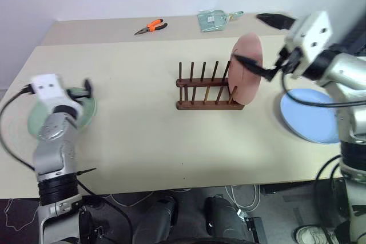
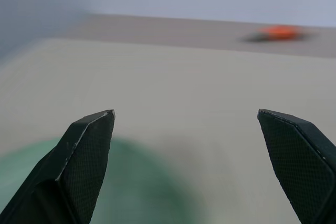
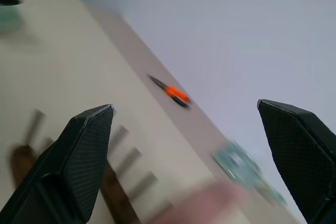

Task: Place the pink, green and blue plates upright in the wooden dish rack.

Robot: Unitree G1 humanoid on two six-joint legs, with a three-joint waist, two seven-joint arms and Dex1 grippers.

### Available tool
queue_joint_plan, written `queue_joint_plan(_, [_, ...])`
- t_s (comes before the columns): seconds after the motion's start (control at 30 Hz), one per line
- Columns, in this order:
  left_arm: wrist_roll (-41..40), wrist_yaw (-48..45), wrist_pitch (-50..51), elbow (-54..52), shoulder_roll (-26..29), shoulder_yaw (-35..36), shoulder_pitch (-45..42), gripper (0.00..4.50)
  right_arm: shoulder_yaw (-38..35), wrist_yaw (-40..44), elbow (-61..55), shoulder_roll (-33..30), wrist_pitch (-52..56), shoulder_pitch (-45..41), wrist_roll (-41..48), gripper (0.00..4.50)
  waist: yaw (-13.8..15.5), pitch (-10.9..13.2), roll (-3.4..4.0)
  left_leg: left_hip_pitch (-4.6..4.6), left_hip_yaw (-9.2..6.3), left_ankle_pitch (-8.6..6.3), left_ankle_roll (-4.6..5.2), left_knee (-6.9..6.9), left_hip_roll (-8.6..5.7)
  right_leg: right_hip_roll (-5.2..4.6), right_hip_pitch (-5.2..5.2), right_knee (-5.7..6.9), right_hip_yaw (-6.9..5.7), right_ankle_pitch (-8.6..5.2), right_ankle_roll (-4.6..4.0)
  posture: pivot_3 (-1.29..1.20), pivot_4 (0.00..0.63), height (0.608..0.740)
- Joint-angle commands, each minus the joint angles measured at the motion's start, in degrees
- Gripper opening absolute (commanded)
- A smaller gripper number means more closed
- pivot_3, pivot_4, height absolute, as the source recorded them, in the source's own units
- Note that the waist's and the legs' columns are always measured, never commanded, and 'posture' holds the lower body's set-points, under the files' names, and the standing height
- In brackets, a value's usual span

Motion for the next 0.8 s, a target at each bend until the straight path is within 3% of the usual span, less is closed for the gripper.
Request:
queue_joint_plan(0.03, [3.0, 9.6, 3.0, -0.5, 0.8, 6.8, 0.2, 4.50, 7.2, 1.7, -4.3, 3.3, -0.1, -1.0, -1.4, 4.48, 0.1, 0.0, -0.06, 0.00, 0.00, 0.01, -0.02, 0.01, 0.00, 0.01, 0.01, 0.00, 0.00, 0.02, 0.04, 0.00, 0.150, 0.740])
queue_joint_plan(0.23, [-3.6, 14.7, 11.8, -4.2, -2.8, 15.4, -0.3, 4.50, 16.1, 1.9, -2.7, 8.1, -4.0, 1.4, -7.8, 4.48, 0.3, -0.1, -0.26, -0.02, -0.03, 0.12, -0.21, 0.14, -0.09, 0.04, 0.10, -0.12, -0.12, 0.13, 0.21, 0.00, 0.150, 0.740])
queue_joint_plan(0.43, [-20.0, 19.6, 21.8, -8.7, -13.3, 25.8, -1.8, 4.50, 19.0, 1.6, 0.6, 10.9, -9.2, 4.7, -12.3, 4.48, 0.1, -0.2, -0.34, -0.02, -0.03, 0.13, -0.23, 0.19, -0.09, 0.05, 0.16, -0.13, -0.13, 0.17, 0.24, 0.00, 0.150, 0.740])
queue_joint_plan(0.53, [-24.1, 21.9, 22.8, -9.2, -15.2, 28.0, -2.4, 3.65, 19.1, 1.2, 0.7, 11.3, -10.7, 5.3, -14.0, 4.50, 0.0, -0.2, -0.31, 0.01, -0.02, 0.15, -0.27, 0.16, -0.08, 0.04, 0.13, -0.07, -0.12, 0.17, 0.23, 0.00, 0.150, 0.740])
queue_joint_plan(0.73, [-26.5, 20.6, 23.4, -9.3, -13.5, 24.6, -2.6, 0.68, 18.0, 1.8, -0.1, 12.0, -7.6, 5.7, -13.0, 4.50, 0.2, -0.2, -0.36, 0.02, -0.04, 0.20, -0.37, 0.17, -0.07, 0.07, 0.14, -0.04, -0.11, 0.20, 0.19, 0.00, 0.150, 0.740])
queue_joint_plan(0.8, [-24.9, 16.4, 20.7, -11.5, -12.0, 19.6, -3.0, 0.12, 17.7, 1.8, 0.0, 12.0, -7.0, 5.6, -13.3, 4.50, 0.2, -0.2, -0.39, 0.01, -0.04, 0.20, -0.37, 0.17, -0.07, 0.09, 0.15, -0.06, -0.12, 0.20, 0.19, 0.00, 0.150, 0.740])
